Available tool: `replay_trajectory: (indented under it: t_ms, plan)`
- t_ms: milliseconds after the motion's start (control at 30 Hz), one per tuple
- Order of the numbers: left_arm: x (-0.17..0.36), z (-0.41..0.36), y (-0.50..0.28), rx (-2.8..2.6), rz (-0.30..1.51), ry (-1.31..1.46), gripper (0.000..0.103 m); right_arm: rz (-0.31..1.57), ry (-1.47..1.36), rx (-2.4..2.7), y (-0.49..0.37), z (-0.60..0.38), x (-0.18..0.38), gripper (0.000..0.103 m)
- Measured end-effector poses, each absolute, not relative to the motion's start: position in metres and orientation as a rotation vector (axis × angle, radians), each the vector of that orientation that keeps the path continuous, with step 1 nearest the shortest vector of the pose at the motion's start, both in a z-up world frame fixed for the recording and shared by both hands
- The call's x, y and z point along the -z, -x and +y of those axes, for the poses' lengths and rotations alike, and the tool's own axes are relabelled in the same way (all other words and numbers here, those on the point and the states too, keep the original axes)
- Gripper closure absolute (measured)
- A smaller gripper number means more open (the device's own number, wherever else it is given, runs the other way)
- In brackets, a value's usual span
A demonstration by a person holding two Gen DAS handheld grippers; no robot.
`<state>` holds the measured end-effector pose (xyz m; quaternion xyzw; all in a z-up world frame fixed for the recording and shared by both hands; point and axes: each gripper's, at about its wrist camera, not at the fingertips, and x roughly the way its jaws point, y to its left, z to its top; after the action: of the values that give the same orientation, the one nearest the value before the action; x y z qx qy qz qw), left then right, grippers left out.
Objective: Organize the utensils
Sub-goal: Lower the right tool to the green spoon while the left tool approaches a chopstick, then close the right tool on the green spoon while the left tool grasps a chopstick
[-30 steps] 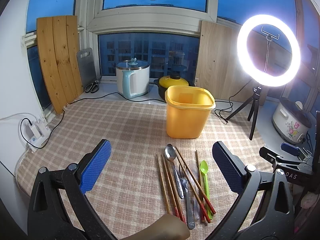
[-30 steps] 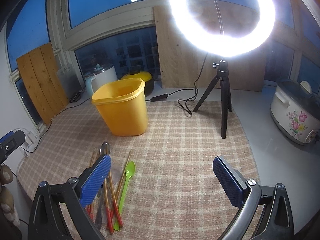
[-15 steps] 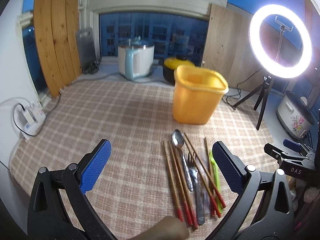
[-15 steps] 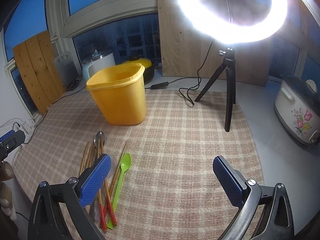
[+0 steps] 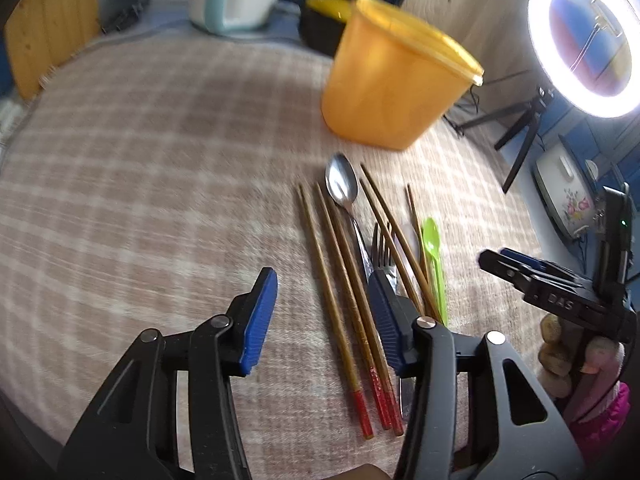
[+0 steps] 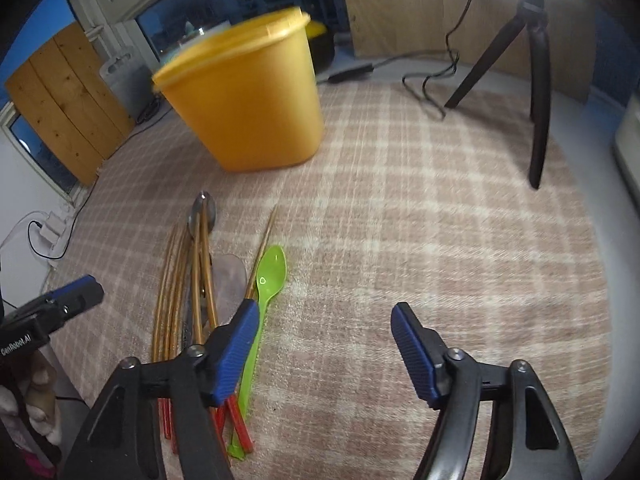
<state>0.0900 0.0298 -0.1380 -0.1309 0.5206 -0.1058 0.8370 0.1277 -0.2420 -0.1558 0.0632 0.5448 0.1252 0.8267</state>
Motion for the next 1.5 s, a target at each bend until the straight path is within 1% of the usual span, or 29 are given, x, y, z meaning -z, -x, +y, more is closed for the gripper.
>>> replay_trajectory:
  t_ms: [67,100,167,233,300,333,367,467,533,600,700,800,867,933,1033,1167,1200,1233,1267,1333,1400,1433,1500]
  plan:
    - [0.143,0.025,-0.094,0.238,1.115,0.268,0.063,1.196,-0.148,-0.283,-0.134,-0.237,0.165,0.047]
    - [0.146,0.022,-0.096,0.237,1.121,0.254,0.065,1.206,-0.149,-0.287,-0.136,-0.235,0.168,0.050]
    - [0.152,0.018,-0.099,0.244,1.134,0.251,0.069,1.239,-0.156,-0.294,-0.141,-0.230,0.175,0.060]
    - [0.157,0.016,-0.102,0.245,1.147,0.244,0.071,1.266,-0.168,-0.301,-0.144,-0.226,0.181,0.062]
    - [0.162,0.018,-0.106,0.244,1.158,0.245,0.072,1.268,-0.164,-0.300,-0.146,-0.221,0.182,0.062]
    - [0.165,0.016,-0.108,0.241,1.160,0.243,0.074,1.268,-0.161,-0.308,-0.147,-0.218,0.182,0.062]
    - [0.166,0.015,-0.109,0.239,1.161,0.241,0.078,1.271,-0.166,-0.314,-0.147,-0.216,0.182,0.064]
    - [0.171,0.014,-0.113,0.229,1.166,0.229,0.081,1.278,-0.142,-0.327,-0.147,-0.206,0.182,0.068]
    - [0.174,0.014,-0.116,0.224,1.168,0.224,0.086,1.281,-0.119,-0.331,-0.147,-0.200,0.181,0.068]
    - [0.176,0.015,-0.117,0.219,1.166,0.216,0.087,1.282,-0.087,-0.334,-0.147,-0.190,0.181,0.068]
    - [0.180,0.013,-0.119,0.213,1.166,0.205,0.087,1.280,-0.029,-0.312,-0.148,-0.182,0.180,0.073]
    - [0.183,0.012,-0.121,0.215,1.165,0.198,0.087,1.281,0.002,-0.308,-0.148,-0.171,0.182,0.074]
    - [0.183,0.009,-0.123,0.214,1.158,0.175,0.088,1.282,0.037,-0.303,-0.149,-0.167,0.183,0.079]
    - [0.183,0.009,-0.124,0.210,1.154,0.172,0.092,1.285,0.065,-0.296,-0.148,-0.164,0.183,0.085]
    - [0.183,0.012,-0.124,0.221,1.149,0.174,0.095,1.297,0.068,-0.293,-0.154,-0.165,0.186,0.090]
    - [0.183,0.017,-0.127,0.229,1.158,0.184,0.095,1.317,0.031,-0.295,-0.159,-0.168,0.186,0.090]
    - [0.183,0.017,-0.128,0.232,1.166,0.182,0.095,1.320,0.027,-0.294,-0.159,-0.170,0.186,0.090]
    - [0.184,0.017,-0.131,0.221,1.175,0.186,0.092,1.322,0.029,-0.293,-0.159,-0.167,0.187,0.087]
    - [0.184,0.018,-0.133,0.209,1.177,0.195,0.092,1.320,0.038,-0.293,-0.159,-0.166,0.188,0.084]
    - [0.185,0.019,-0.139,0.207,1.169,0.200,0.092,1.308,0.086,-0.292,-0.160,-0.157,0.189,0.083]
    - [0.186,0.025,-0.144,0.215,1.165,0.228,0.093,1.301,0.098,-0.289,-0.159,-0.157,0.188,0.087]
    - [0.187,0.029,-0.145,0.222,1.170,0.254,0.095,1.302,0.084,-0.293,-0.159,-0.158,0.188,0.091]
    - [0.187,0.035,-0.147,0.231,1.178,0.289,0.097,1.303,0.026,-0.310,-0.160,-0.161,0.188,0.094]
